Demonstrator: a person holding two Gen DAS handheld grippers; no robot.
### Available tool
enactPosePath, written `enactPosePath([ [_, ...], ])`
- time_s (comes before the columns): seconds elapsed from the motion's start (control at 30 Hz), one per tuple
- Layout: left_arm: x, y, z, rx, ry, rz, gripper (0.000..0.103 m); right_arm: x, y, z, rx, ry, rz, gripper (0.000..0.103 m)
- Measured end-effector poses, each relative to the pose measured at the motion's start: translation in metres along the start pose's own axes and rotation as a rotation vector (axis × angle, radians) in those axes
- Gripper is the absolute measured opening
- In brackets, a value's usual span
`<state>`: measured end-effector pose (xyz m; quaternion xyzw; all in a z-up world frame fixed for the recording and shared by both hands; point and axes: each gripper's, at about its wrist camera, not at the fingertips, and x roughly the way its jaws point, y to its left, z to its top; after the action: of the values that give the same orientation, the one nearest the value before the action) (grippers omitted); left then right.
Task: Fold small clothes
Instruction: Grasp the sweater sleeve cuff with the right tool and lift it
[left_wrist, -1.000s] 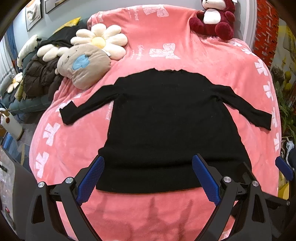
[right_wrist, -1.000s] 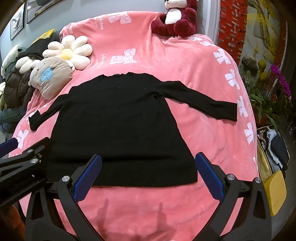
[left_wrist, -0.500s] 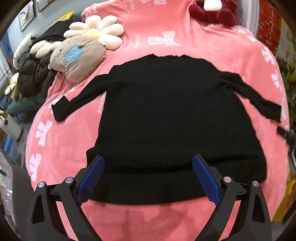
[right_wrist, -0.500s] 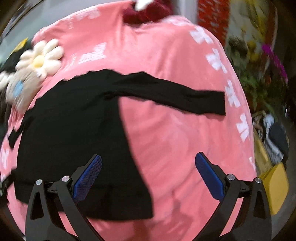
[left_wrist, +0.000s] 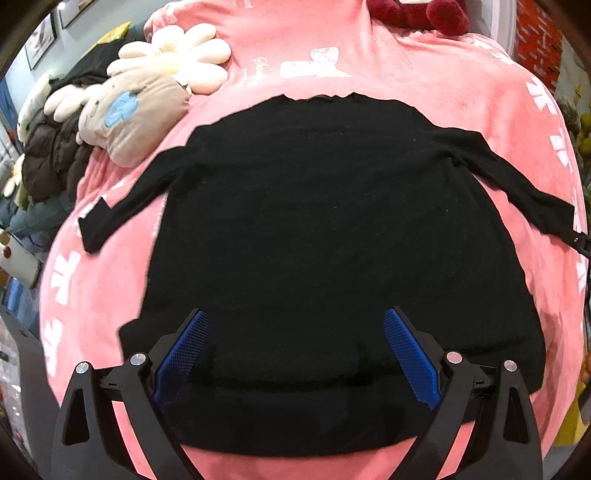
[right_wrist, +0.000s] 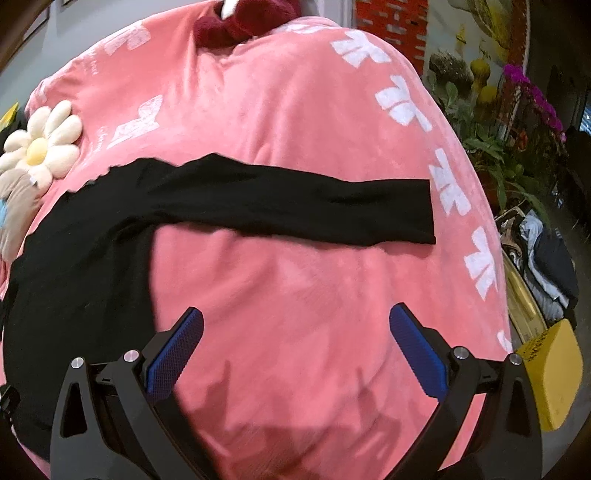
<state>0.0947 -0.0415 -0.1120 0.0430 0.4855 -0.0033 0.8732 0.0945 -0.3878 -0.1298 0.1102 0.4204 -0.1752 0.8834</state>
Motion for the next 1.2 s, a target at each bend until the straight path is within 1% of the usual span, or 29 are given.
enactPosePath([
  [0.17,0.015,-0.008,0.001,-0.032,0.012,-0.035,0.094,0.056,-0.066,0.021,0.184,0.023,0.083,0.098],
  [0.27,0.019,-0.014,-0.001,-0.036,0.008,-0.041,0.094,0.092,-0.101,0.034,0.274,0.044,0.09,0.098],
  [0.4,0.026,-0.02,-0.003,-0.047,0.011,-0.052,0.094,0.125,-0.125,0.046,0.367,0.053,0.109,0.098],
  [0.53,0.033,-0.023,-0.003,-0.046,0.022,-0.044,0.094,0.145,-0.132,0.053,0.416,0.039,0.087,0.098],
  [0.57,0.035,-0.022,-0.004,-0.047,0.023,-0.041,0.094,0.148,-0.131,0.055,0.416,0.034,0.08,0.095],
  [0.63,0.038,-0.022,-0.004,-0.048,0.028,-0.038,0.094,0.154,-0.13,0.059,0.419,0.033,0.051,0.082],
  [0.67,0.039,-0.021,-0.004,-0.05,0.031,-0.036,0.094,0.156,-0.13,0.061,0.42,0.033,0.034,0.07],
  [0.7,0.041,-0.021,-0.003,-0.052,0.032,-0.037,0.094,0.158,-0.129,0.064,0.417,0.028,0.029,0.052],
  [0.73,0.041,-0.02,-0.004,-0.052,0.031,-0.04,0.094,0.157,-0.128,0.065,0.41,0.027,0.025,0.039],
  [0.77,0.041,-0.019,-0.004,-0.052,0.029,-0.038,0.094,0.154,-0.127,0.068,0.399,0.017,0.048,0.01],
  [0.8,0.041,-0.018,-0.004,-0.051,0.026,-0.037,0.094,0.149,-0.124,0.071,0.389,0.001,0.065,0.007],
  [0.9,0.039,-0.014,-0.004,-0.057,0.026,-0.042,0.094,0.119,-0.105,0.088,0.315,-0.082,0.086,0.006],
  [1.0,0.036,-0.006,-0.004,-0.068,0.023,-0.052,0.094,0.083,-0.077,0.114,0.274,-0.16,0.169,0.006],
  [1.1,0.031,0.006,-0.002,-0.079,0.01,-0.057,0.094,0.037,-0.032,0.152,0.212,-0.252,0.264,0.006],
  [1.2,0.023,0.023,-0.001,-0.108,-0.001,-0.067,0.094,-0.002,0.009,0.186,0.149,-0.315,0.363,0.006],
])
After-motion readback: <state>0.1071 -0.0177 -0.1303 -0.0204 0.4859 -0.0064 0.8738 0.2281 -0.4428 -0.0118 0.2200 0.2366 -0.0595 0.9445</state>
